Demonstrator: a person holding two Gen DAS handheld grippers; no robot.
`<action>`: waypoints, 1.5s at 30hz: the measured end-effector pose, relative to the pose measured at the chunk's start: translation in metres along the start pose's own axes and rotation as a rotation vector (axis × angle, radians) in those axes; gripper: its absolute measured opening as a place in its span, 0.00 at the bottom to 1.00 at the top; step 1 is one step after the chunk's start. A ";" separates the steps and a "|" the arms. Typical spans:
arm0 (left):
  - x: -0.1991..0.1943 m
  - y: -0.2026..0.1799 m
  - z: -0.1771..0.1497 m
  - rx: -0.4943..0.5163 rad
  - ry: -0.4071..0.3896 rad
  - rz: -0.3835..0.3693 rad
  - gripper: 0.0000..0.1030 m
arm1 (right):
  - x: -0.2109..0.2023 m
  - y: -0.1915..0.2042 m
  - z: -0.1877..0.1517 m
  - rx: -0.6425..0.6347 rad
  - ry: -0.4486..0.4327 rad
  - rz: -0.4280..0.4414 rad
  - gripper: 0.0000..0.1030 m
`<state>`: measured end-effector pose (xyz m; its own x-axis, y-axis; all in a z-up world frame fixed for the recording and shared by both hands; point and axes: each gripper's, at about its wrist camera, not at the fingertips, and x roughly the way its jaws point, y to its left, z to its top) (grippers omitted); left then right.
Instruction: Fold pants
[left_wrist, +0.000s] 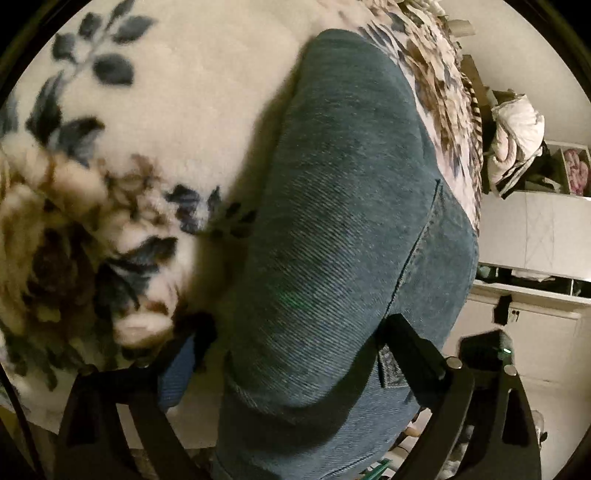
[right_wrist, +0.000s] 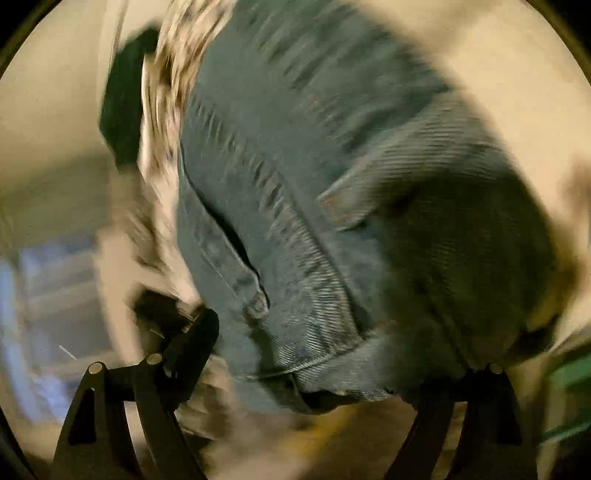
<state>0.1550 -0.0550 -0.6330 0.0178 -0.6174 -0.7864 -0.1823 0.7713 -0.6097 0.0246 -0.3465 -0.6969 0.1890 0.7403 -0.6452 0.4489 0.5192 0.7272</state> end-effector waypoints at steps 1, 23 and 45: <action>0.001 -0.002 0.000 0.006 0.002 0.005 0.95 | 0.006 -0.008 0.001 0.028 0.004 0.024 0.86; -0.150 -0.133 0.032 0.226 -0.246 -0.037 0.25 | -0.114 0.156 0.013 -0.119 -0.200 0.075 0.35; -0.140 -0.061 0.442 0.250 -0.245 0.197 0.41 | 0.112 0.383 0.386 -0.220 -0.207 0.000 0.42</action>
<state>0.5980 0.0525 -0.5293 0.2455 -0.4222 -0.8726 0.0384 0.9037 -0.4264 0.5554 -0.2295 -0.5809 0.3730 0.6494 -0.6627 0.2530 0.6160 0.7461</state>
